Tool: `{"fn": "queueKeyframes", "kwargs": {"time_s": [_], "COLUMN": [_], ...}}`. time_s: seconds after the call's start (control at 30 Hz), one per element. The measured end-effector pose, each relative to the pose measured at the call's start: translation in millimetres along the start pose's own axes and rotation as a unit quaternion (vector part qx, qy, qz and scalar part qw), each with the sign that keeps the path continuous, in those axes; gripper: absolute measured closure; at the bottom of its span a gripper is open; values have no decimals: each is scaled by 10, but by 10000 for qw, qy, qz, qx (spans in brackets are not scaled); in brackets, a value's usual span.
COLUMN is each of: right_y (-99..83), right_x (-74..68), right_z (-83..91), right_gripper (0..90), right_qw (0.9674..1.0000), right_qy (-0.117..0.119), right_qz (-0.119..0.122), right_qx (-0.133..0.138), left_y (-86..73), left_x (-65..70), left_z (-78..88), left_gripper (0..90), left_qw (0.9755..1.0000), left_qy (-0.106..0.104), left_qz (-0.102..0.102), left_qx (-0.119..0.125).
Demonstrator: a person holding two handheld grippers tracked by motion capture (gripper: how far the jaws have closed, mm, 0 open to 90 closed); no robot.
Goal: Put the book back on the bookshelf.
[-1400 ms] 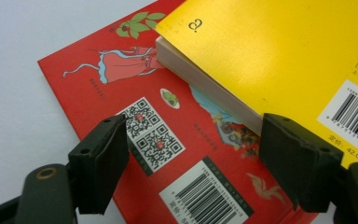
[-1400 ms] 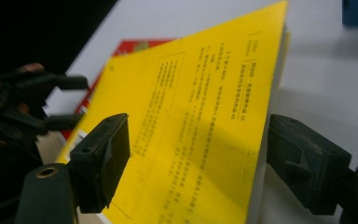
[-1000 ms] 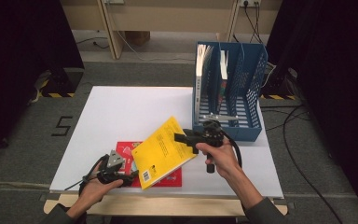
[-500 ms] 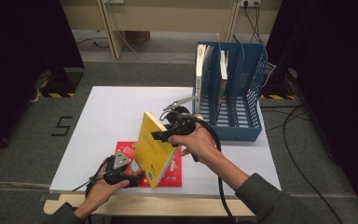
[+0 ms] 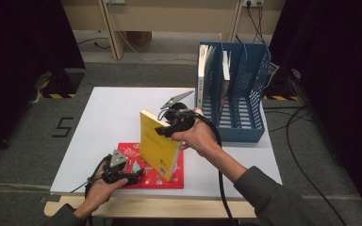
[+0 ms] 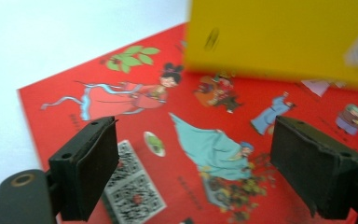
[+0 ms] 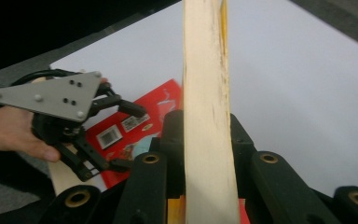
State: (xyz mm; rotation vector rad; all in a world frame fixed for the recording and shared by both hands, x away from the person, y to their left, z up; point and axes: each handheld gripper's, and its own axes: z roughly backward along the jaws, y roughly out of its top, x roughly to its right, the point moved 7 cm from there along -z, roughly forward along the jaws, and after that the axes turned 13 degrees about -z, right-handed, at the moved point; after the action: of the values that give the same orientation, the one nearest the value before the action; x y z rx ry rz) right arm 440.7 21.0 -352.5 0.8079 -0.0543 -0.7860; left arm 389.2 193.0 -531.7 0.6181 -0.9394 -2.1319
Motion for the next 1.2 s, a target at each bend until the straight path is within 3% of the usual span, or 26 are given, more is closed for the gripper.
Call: {"fn": "queueKeyframes", "kwargs": {"time_s": [0.13,0.23,0.33,0.5,0.67,0.77,0.93,1.2], "right_y": [2,-45,-113,-316,-540,-664,-739,-738], "right_x": [169,330,481,695,912,1010,1108,1086], "right_z": [153,302,484,753,922,944,978,968], "right_gripper": [752,754,754,752,750,747,740,719], "right_qw": [9994,9988,9975,9948,9912,9894,9859,9860], "right_qy": [-338,-414,-484,-734,-919,-927,-824,-635], "right_qz": [8,-219,-448,-637,-898,-1073,-1375,-1503], "right_qx": [13,106,265,302,323,306,476,355], "left_y": [-10,-39,-67,-93,-159,-207,-241,-274], "left_x": [-150,-268,-377,-538,-728,-825,-837,-800], "left_z": [25,41,61,98,133,138,122,86], "left_gripper": [147,148,147,148,148,148,148,148], "left_qw": [9998,9994,9990,9981,9966,9953,9951,9959], "left_qy": [112,212,354,501,745,831,833,737], "left_qz": [135,262,262,361,337,491,500,425], "left_qx": [35,31,9,-7,-95,-116,-164,-297]}}
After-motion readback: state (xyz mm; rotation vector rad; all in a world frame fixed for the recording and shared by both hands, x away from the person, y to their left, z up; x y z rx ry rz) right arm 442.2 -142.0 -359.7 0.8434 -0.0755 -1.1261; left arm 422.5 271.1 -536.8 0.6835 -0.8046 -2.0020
